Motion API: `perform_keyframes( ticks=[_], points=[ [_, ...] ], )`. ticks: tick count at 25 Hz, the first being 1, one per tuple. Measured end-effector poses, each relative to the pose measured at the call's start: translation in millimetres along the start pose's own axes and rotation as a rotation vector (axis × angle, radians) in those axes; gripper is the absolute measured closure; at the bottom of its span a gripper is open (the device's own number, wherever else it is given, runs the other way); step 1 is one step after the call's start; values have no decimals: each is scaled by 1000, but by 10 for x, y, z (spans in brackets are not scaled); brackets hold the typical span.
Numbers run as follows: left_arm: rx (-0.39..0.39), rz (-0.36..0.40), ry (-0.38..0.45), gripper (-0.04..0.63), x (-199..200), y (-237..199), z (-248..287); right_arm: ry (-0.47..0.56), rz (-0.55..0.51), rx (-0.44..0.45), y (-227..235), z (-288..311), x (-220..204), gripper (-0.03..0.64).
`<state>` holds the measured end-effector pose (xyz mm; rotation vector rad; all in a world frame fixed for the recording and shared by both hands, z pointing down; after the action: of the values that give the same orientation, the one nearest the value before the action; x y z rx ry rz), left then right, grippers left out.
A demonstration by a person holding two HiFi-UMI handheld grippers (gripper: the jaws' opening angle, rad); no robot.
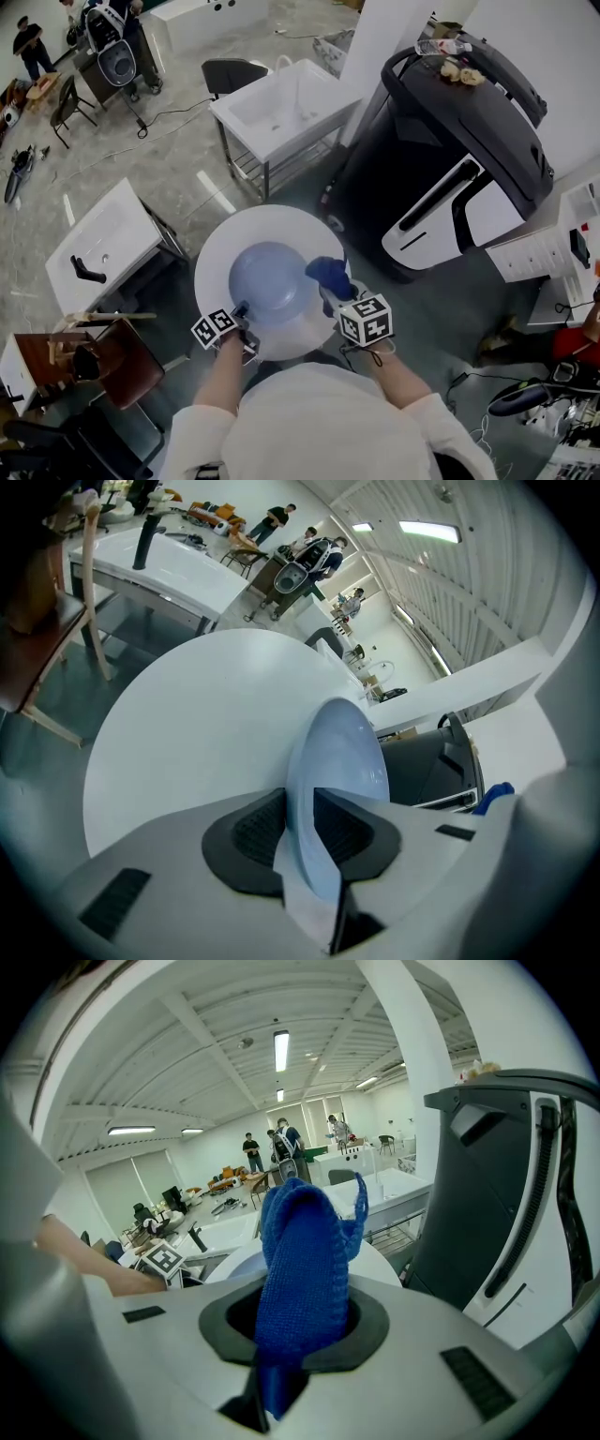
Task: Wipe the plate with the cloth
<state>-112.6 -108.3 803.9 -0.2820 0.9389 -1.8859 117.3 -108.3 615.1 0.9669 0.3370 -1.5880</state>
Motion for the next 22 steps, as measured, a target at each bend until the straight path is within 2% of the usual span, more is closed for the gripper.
perform_keyframes(
  ticks=[3, 6, 11, 16, 20, 22],
  points=[
    [-21, -24, 5, 444, -4, 11, -5, 6, -4, 8, -7, 22, 28, 532],
    [-23, -21, 16, 428, 1, 1, -55, 12, -7, 17, -31, 41, 55, 532],
    [-76, -46, 34, 419, 12, 62, -134, 12, -13, 35, -74, 64, 80, 532],
    [-63, 35, 94, 417, 115, 105, -322, 19, -15, 55, -127, 95, 100, 532],
    [-119, 42, 180, 417, 236, 270, -495, 24, -19, 66, -134, 95, 116, 532],
    [-154, 71, 214, 418, 297, 402, -583, 26, -19, 72, -147, 87, 117, 532]
  ],
)
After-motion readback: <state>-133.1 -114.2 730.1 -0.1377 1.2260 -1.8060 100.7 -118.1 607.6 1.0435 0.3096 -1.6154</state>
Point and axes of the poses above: the fingertips, and each gripper's own axes: z forward along the fingers, y to its right, x out of its top, the point moved 1 cm from there along -z, backward along the fingers, and after that the axes turned 5 degrees about z, right-handed, at the moved point
